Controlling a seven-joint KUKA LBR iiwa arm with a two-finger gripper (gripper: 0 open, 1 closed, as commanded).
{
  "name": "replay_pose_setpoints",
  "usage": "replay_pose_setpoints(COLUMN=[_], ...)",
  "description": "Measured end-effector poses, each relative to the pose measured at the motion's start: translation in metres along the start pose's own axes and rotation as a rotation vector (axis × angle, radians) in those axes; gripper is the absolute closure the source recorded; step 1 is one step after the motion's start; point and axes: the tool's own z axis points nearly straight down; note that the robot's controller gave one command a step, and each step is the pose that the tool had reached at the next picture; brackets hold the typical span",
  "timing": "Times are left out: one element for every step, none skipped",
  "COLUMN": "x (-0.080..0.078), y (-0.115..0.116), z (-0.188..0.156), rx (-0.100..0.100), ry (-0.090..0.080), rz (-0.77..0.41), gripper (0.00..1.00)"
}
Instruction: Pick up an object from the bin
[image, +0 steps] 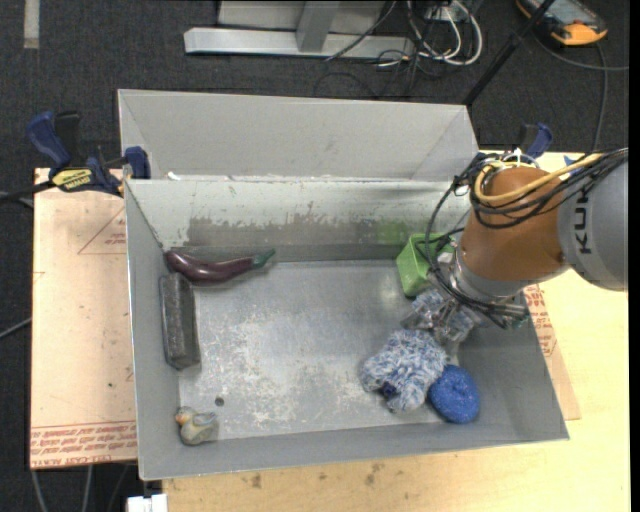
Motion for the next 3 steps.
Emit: replay_pose_setpoints(x=[0.0,0.001,0.002], y=[0.0,0.001,0.003], z=[0.0,-0.004,-0.02], rx=[0.0,-0.002,-0.008], ry=[0.0,0.002,0.006], rz=[0.0,0.001,0.001], gripper=[1.0,1.0,1.0])
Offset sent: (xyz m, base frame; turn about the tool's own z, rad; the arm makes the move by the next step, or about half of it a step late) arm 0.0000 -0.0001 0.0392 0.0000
